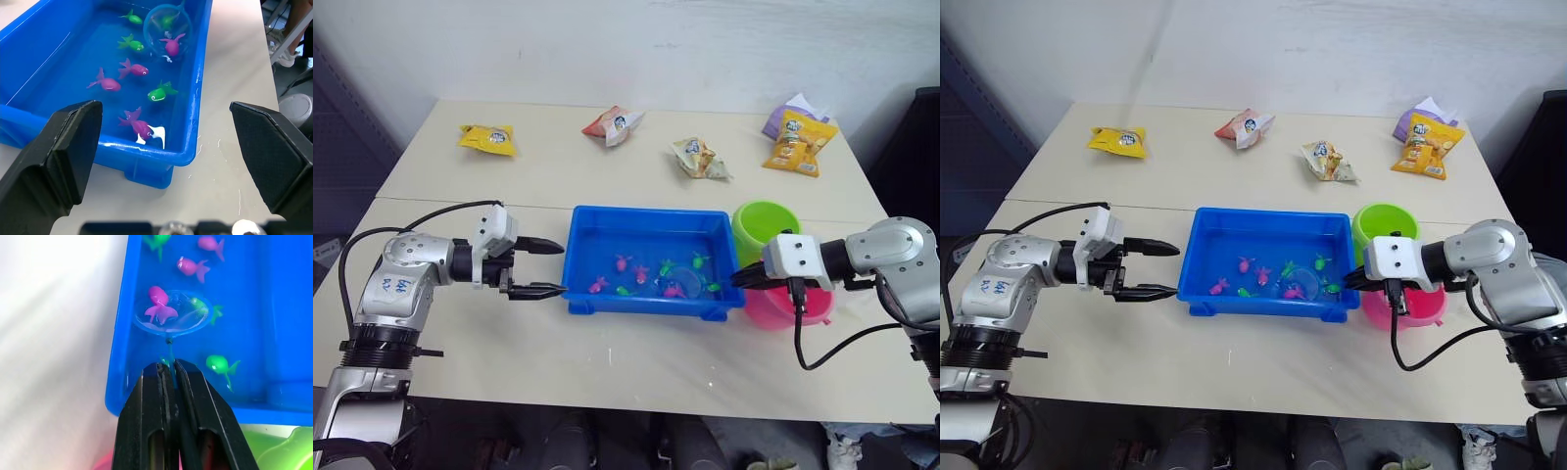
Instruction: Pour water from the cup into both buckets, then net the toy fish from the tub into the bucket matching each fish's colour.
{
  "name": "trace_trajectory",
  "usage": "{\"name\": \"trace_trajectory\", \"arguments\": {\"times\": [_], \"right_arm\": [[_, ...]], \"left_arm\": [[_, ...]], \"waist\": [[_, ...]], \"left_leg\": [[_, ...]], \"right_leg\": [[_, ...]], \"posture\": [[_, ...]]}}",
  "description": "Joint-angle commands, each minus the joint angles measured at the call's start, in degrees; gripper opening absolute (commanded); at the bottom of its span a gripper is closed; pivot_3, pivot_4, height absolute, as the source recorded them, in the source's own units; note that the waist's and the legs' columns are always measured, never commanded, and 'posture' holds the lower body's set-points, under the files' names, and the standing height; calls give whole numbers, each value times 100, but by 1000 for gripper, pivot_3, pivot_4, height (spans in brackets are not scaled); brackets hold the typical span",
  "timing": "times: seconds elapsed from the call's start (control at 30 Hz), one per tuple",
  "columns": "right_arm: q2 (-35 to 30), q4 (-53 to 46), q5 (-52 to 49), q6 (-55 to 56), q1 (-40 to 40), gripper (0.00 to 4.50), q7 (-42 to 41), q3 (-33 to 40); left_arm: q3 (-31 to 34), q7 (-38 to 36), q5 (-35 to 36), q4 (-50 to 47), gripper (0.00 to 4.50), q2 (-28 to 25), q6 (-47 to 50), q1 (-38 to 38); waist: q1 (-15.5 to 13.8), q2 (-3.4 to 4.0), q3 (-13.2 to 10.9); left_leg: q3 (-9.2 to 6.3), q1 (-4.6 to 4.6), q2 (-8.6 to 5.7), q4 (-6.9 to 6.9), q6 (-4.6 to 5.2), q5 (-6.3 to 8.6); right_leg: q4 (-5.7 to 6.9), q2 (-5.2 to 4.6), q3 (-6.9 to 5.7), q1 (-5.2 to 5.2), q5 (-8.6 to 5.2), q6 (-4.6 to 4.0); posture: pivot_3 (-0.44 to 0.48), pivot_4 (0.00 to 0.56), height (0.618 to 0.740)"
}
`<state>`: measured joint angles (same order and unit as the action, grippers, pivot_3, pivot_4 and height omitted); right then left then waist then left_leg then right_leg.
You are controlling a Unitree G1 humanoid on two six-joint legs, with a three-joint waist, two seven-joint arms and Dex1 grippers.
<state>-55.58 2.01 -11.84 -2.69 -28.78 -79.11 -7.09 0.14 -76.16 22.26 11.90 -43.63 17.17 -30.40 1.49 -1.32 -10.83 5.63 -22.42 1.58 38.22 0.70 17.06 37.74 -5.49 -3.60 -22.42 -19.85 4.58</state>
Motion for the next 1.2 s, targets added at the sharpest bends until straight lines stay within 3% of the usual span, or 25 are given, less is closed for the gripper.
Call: {"name": "trace_trajectory", "arguments": {"times": [0.03, 0.4, 0.6, 0.93, 1.07, 1.2], "right_arm": [[72, -143, -322, -190, 116, 0, 34, 277], [6, -481, -827, -844, 556, 0, 356, 1012], [-19, -1580, -1374, -1415, 1615, 0, 988, 2370], [335, -3272, -1677, -2315, 3811, 0, 1737, 5096], [931, -3493, -1612, -2160, 4692, 0, 1887, 6055], [1444, -3219, -1149, -1177, 5304, 0, 1912, 6317]], "left_arm": [[173, 47, 90, -63, 4478, 44, -113, -8], [240, 132, 198, -88, 4478, 223, -197, -57], [419, 214, 797, -559, 4478, 582, 260, -224], [32, 179, 860, -626, 4478, 1175, 470, -678], [-140, 100, 828, -584, 4478, 1361, 518, -763], [-275, -20, 714, -315, 4478, 1526, 381, -942]], "waist": [[3, 0, 0], [-7, 0, 0], [-80, 0, 0], [-193, -1, 1], [-156, 0, 1], [-153, 1, 1]], "left_leg": [[1, 0, -1, 0, 0, 0], [0, 0, -1, 0, 0, 0], [-7, -5, -2, 1, 0, 0], [-13, 1, -6, -2, 0, 0], [-13, 18, -4, -6, 1, 1], [-20, 30, -4, -15, 0, 1]], "right_leg": [[0, 0, 1, 0, 0, 0], [1, 0, 1, 0, 0, 0], [3, -2, -4, 4, 1, 1], [-5, 2, -7, 19, 1, 3], [-20, 7, -6, 35, 1, 3], [-31, 11, -9, 51, 1, 3]], "posture": [[0, 150, 738], [0, 150, 738], [0, 150, 738], [0, 150, 738], [0, 150, 738], [0, 150, 738]]}}
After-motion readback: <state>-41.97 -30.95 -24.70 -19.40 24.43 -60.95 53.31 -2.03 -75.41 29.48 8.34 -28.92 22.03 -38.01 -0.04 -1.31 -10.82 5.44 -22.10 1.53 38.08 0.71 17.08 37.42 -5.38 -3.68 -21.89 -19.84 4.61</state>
